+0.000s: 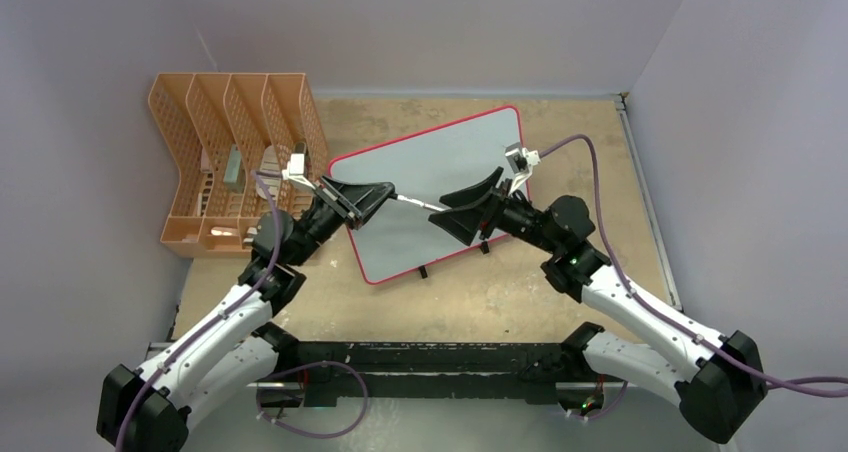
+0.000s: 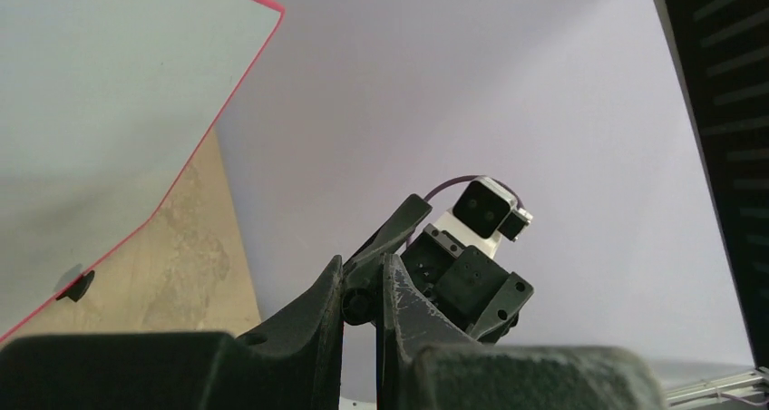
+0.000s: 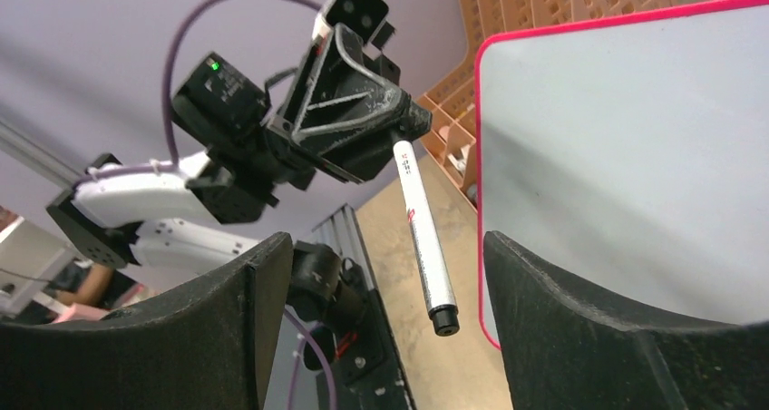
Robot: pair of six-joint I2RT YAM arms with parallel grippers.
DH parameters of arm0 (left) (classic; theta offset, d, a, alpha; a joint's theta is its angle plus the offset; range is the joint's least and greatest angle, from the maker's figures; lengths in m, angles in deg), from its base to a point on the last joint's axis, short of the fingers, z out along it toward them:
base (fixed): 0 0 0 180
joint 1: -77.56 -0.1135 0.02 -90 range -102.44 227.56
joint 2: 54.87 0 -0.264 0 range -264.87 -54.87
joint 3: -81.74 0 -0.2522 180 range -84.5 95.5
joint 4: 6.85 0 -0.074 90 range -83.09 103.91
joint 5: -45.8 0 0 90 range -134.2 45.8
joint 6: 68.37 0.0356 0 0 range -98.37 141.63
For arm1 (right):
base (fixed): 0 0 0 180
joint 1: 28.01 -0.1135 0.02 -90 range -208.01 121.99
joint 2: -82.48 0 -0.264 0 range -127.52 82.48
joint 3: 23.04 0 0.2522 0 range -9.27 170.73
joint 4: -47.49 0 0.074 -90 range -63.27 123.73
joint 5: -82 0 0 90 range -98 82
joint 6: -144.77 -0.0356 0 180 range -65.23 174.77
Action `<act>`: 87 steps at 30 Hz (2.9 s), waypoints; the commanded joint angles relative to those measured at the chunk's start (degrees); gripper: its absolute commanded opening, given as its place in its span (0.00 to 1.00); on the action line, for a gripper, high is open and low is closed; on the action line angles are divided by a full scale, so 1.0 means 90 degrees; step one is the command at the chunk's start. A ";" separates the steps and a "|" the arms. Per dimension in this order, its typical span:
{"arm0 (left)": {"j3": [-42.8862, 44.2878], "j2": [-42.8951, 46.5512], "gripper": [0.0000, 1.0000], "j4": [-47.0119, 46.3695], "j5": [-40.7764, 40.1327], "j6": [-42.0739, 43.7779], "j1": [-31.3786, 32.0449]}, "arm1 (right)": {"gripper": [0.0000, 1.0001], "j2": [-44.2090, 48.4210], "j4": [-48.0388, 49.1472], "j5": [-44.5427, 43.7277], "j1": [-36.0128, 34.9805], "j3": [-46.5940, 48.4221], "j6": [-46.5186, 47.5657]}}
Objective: Write a sentence on the whiteboard
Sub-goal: Pass from the right arm to the left, then hold the whiteboard marker, then open the pen cap from the whiteboard marker.
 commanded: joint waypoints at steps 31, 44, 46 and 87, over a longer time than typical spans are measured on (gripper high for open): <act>0.0073 -0.0259 0.00 -0.1385 -0.0081 -0.0277 -0.0007 | 0.34 -0.0824 0.0986 -0.0571 -0.0423 0.0710 -0.0464; -0.0025 -0.0208 0.00 -0.1364 -0.0109 -0.0355 -0.0010 | 0.00 -0.0816 0.1051 -0.0603 -0.0439 0.0665 -0.0437; -0.0073 -0.0171 0.00 -0.1365 -0.0189 -0.0426 -0.0003 | 0.00 -0.0815 0.1089 -0.0603 -0.0439 0.0637 -0.0439; 0.1959 0.0241 0.00 0.4338 0.0678 0.4391 0.0001 | 0.00 0.1358 -0.1810 -0.3469 -0.0434 0.0511 0.1226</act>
